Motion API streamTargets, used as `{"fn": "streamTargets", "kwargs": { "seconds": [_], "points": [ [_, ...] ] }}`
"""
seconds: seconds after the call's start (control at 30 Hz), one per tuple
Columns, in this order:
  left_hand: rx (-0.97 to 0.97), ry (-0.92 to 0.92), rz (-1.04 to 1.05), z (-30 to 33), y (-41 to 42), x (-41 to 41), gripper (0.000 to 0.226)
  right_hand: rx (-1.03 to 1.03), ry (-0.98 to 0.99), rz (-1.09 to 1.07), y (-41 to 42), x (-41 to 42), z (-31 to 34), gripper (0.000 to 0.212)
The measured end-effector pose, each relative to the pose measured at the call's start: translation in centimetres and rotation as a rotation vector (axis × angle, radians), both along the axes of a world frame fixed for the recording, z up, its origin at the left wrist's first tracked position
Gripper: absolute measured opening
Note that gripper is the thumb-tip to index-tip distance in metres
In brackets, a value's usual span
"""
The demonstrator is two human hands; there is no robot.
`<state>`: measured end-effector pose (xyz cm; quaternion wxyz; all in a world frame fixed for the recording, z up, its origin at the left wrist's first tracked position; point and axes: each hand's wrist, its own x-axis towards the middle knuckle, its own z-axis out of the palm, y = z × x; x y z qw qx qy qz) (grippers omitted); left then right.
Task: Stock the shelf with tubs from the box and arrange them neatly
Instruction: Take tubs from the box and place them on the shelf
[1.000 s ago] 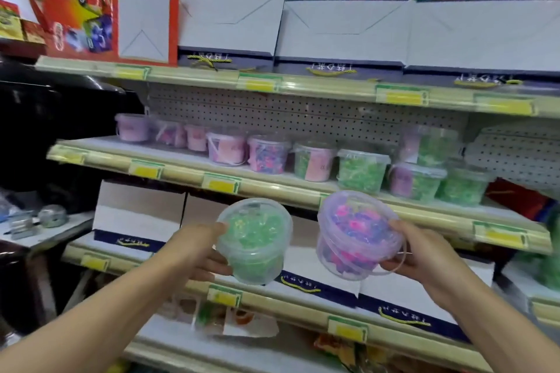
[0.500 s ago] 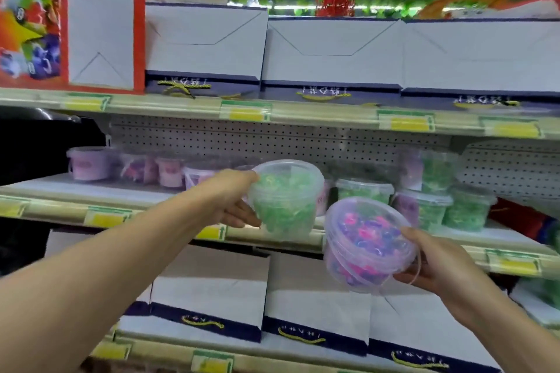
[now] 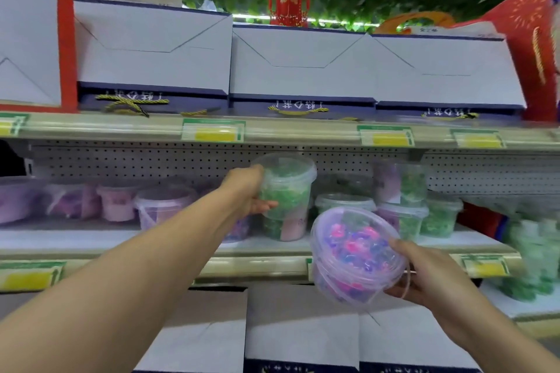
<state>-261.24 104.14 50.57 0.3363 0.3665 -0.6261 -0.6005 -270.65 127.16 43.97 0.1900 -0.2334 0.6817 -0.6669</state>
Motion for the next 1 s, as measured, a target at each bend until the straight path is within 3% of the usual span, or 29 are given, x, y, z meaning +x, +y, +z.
{"fn": "streamTargets", "kwargs": {
  "seconds": [0.1,0.2,0.23,0.37,0.57,0.77,1.0],
  "points": [
    [0.037,0.149,-0.012,-0.2,0.3,-0.7,0.046,0.001,-0.008,-0.001,-0.4,0.0,0.0,0.023],
    [-0.050,0.234,-0.041,-1.0,0.4,-1.0,0.050,0.013,-0.008,0.016,-0.7,-0.1,-0.1,0.023],
    [-0.153,0.181,-0.016,-1.5,0.4,-1.1,0.051,0.015,-0.008,0.019,-0.8,-0.1,-0.2,0.023],
    [-0.745,-0.320,0.201,-3.3,1.5,-1.2,0.063,0.019,-0.013,0.018,-0.8,-0.3,-0.3,0.021],
    [-1.230,-0.534,0.378,-4.3,2.0,-2.8,0.059,0.033,-0.019,0.012,-0.7,-0.7,-0.5,0.023],
    [-1.188,-0.647,0.243,-4.7,0.6,-3.0,0.064,0.029,-0.017,0.030,-1.0,-0.4,-0.4,0.022],
    [-1.233,-0.548,0.244,-4.3,-0.9,2.8,0.049,-0.016,0.003,0.132,-3.5,2.0,0.9,0.024]
  ]
}}
